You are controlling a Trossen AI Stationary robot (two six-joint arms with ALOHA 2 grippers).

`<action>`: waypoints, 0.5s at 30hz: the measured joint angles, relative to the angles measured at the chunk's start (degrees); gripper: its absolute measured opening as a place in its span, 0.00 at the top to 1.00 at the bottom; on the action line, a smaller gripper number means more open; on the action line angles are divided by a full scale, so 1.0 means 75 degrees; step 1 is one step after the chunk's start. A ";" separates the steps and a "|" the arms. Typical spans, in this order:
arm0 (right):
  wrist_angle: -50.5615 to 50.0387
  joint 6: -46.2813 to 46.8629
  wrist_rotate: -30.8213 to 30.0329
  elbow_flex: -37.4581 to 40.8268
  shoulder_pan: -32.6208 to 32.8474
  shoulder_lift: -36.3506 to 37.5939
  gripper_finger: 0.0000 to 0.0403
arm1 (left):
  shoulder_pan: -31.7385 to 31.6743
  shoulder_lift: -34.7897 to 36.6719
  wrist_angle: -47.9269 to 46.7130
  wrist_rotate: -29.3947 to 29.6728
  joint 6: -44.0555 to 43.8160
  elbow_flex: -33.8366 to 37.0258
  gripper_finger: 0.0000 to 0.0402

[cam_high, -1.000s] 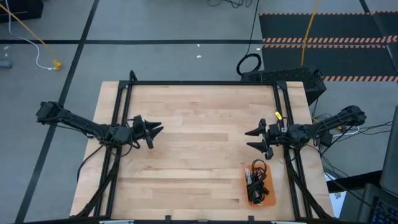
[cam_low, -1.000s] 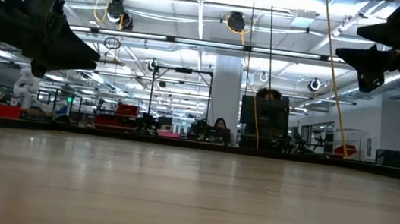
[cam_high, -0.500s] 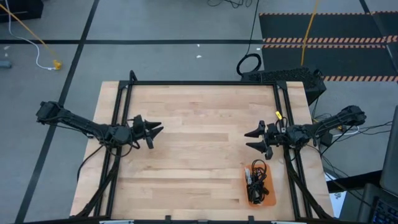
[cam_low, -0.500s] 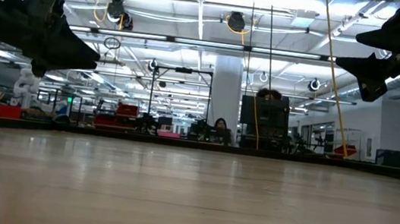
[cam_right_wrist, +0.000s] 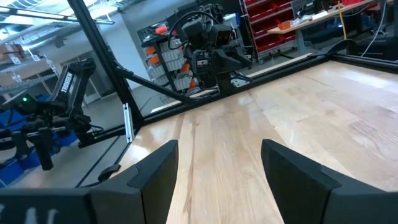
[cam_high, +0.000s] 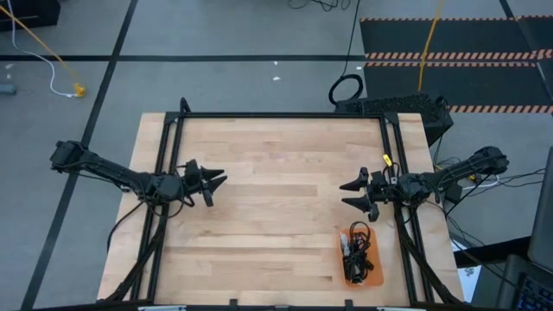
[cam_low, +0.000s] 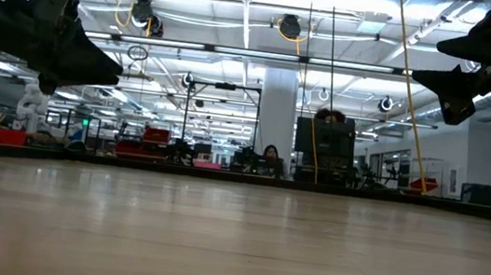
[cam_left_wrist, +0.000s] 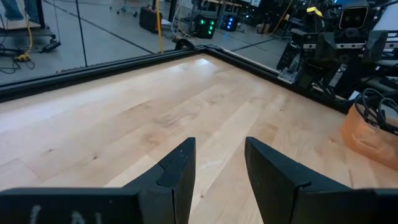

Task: Pick and place USB-C Cables
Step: Return to home position

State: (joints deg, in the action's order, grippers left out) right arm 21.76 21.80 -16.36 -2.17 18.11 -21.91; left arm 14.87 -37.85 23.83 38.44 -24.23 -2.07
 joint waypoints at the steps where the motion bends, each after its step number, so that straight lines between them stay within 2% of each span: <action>1: 0.0000 0.0000 0.0000 0.0000 0.0000 0.0000 0.44 | 0.0000 0.0000 0.0000 0.0000 0.0000 0.0000 0.65; 15: 0.0000 0.0000 -0.0003 0.0006 0.0000 -0.0003 0.44 | 0.0003 0.0000 0.0000 0.0000 0.0000 0.0000 0.65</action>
